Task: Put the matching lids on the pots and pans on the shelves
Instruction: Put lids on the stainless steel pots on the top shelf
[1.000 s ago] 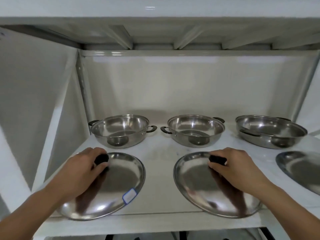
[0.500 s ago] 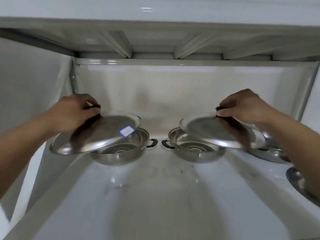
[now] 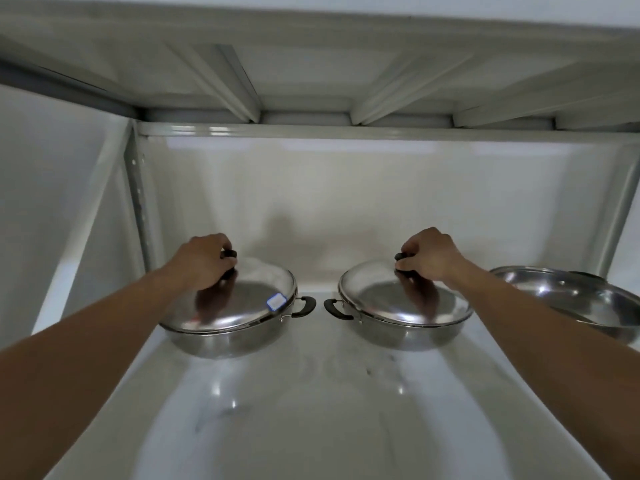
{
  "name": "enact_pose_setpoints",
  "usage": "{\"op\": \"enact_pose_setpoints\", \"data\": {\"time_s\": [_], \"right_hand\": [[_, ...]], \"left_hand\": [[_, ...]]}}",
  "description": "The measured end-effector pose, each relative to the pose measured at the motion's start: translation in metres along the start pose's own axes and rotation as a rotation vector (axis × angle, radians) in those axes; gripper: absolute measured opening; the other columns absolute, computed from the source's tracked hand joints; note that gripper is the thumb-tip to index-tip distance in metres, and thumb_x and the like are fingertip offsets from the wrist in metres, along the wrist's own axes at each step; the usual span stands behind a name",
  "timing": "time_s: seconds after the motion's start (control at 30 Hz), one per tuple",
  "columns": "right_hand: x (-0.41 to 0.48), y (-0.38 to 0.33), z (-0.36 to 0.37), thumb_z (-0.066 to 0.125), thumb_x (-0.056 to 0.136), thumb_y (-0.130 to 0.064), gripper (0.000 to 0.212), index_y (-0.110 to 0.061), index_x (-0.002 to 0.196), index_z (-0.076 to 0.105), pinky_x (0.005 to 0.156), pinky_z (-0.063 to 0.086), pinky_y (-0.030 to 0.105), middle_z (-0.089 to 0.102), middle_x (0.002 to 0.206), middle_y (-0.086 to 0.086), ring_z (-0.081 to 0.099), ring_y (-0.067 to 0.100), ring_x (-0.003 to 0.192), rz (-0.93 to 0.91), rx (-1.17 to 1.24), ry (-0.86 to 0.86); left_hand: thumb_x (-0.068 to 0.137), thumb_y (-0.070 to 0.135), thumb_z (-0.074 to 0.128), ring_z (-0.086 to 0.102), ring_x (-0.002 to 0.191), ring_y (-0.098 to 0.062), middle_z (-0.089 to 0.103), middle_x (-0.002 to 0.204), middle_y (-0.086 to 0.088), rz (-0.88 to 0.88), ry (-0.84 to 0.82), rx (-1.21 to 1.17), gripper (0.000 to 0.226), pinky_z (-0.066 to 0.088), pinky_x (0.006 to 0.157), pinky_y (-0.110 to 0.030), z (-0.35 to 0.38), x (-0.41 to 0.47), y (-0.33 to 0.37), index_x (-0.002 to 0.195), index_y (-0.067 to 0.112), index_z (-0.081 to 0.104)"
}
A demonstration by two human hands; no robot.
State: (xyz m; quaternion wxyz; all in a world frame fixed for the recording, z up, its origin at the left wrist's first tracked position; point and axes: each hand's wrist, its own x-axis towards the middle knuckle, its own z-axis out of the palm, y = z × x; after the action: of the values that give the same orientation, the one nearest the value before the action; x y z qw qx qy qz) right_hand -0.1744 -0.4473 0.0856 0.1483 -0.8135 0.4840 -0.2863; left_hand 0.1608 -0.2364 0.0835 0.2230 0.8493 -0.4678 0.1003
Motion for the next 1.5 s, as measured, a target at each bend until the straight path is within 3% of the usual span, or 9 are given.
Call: {"op": "enact_pose_setpoints", "data": {"time_s": [0.3, 0.37, 0.6, 0.83, 0.97, 1.17, 1.23, 1.33, 1.5], "right_hand": [[0.009, 0.01, 0.012, 0.082, 0.069, -0.03, 0.024, -0.019, 0.09, 0.076, 0.084, 0.052, 0.033, 0.077, 0.094, 0.002, 0.067, 0.026, 0.099, -0.027, -0.022, 0.002], [0.009, 0.011, 0.014, 0.083, 0.07, -0.029, 0.029, -0.017, 0.096, 0.077, 0.085, 0.052, 0.032, 0.077, 0.095, 0.001, 0.066, 0.024, 0.099, -0.021, -0.003, 0.005], [0.007, 0.019, 0.018, 0.08, 0.071, -0.031, 0.015, -0.024, 0.082, 0.072, 0.072, 0.04, 0.027, 0.067, 0.076, -0.006, 0.064, 0.022, 0.09, -0.049, 0.024, 0.016], [-0.001, 0.023, 0.026, 0.078, 0.075, -0.034, 0.024, -0.02, 0.094, 0.075, 0.082, 0.05, 0.034, 0.075, 0.095, 0.0, 0.065, 0.023, 0.095, -0.088, 0.003, 0.077], [-0.006, 0.021, 0.028, 0.077, 0.077, -0.029, 0.02, -0.018, 0.093, 0.074, 0.083, 0.051, 0.034, 0.075, 0.095, 0.003, 0.065, 0.025, 0.096, -0.078, 0.044, 0.098], [-0.011, 0.017, 0.024, 0.073, 0.081, -0.029, 0.019, -0.013, 0.091, 0.069, 0.08, 0.046, 0.033, 0.073, 0.097, 0.008, 0.064, 0.031, 0.1, -0.084, -0.033, 0.067], [-0.016, 0.013, 0.019, 0.071, 0.084, -0.029, 0.037, -0.005, 0.111, 0.069, 0.091, 0.048, 0.036, 0.071, 0.115, 0.013, 0.063, 0.033, 0.11, -0.092, -0.073, 0.035], [-0.038, 0.01, -0.013, 0.069, 0.088, -0.028, 0.049, -0.008, 0.132, 0.061, 0.1, 0.044, 0.029, 0.066, 0.133, 0.009, 0.063, 0.027, 0.119, -0.134, -0.073, 0.055], [-0.1, 0.047, -0.113, 0.069, 0.09, -0.013, 0.031, -0.008, 0.12, 0.07, 0.098, 0.05, 0.026, 0.073, 0.119, 0.005, 0.069, 0.019, 0.105, -0.166, 0.08, 0.224]], "left_hand": [[0.092, 0.033, 0.056, 0.06, 0.112, -0.032, 0.069, 0.121, -0.011, 0.025, 0.023, 0.08, 0.035, 0.044, 0.088, -0.035, 0.016, 0.005, 0.0, 0.121, 0.015, 0.061], [0.092, 0.034, 0.056, 0.06, 0.112, -0.032, 0.069, 0.12, -0.012, 0.029, 0.029, 0.087, 0.035, 0.044, 0.088, -0.036, 0.017, 0.004, 0.0, 0.121, 0.014, 0.061], [0.094, 0.035, 0.052, 0.059, 0.109, -0.031, 0.067, 0.118, -0.012, 0.05, 0.04, 0.12, 0.035, 0.042, 0.087, -0.036, 0.021, 0.002, -0.005, 0.122, 0.015, 0.058], [0.091, 0.029, 0.058, 0.059, 0.109, -0.031, 0.068, 0.118, -0.01, 0.087, 0.024, 0.155, 0.033, 0.04, 0.082, -0.035, 0.021, 0.003, -0.007, 0.121, 0.015, 0.058], [0.091, 0.028, 0.06, 0.059, 0.106, -0.033, 0.068, 0.115, -0.014, 0.096, 0.056, 0.122, 0.033, 0.036, 0.076, -0.033, 0.025, 0.002, -0.011, 0.121, 0.014, 0.056], [0.092, 0.026, 0.058, 0.059, 0.105, -0.037, 0.067, 0.113, -0.018, 0.114, 0.048, 0.14, 0.033, 0.042, 0.082, -0.037, 0.025, 0.0, -0.009, 0.121, 0.009, 0.054], [0.092, 0.027, 0.058, 0.059, 0.105, -0.037, 0.067, 0.114, -0.018, 0.108, 0.003, 0.141, 0.035, 0.042, 0.082, -0.037, 0.023, 0.001, -0.01, 0.122, 0.009, 0.054], [0.091, 0.032, 0.06, 0.058, 0.113, -0.037, 0.063, 0.125, -0.019, 0.055, -0.09, 0.093, 0.045, 0.043, 0.088, -0.036, 0.011, 0.001, -0.01, 0.131, 0.014, 0.051], [0.089, 0.033, 0.063, 0.059, 0.113, -0.04, 0.06, 0.123, -0.022, 0.164, 0.044, 0.046, 0.046, 0.042, 0.099, -0.044, -0.021, -0.018, 0.025, 0.13, 0.017, 0.054]]}}
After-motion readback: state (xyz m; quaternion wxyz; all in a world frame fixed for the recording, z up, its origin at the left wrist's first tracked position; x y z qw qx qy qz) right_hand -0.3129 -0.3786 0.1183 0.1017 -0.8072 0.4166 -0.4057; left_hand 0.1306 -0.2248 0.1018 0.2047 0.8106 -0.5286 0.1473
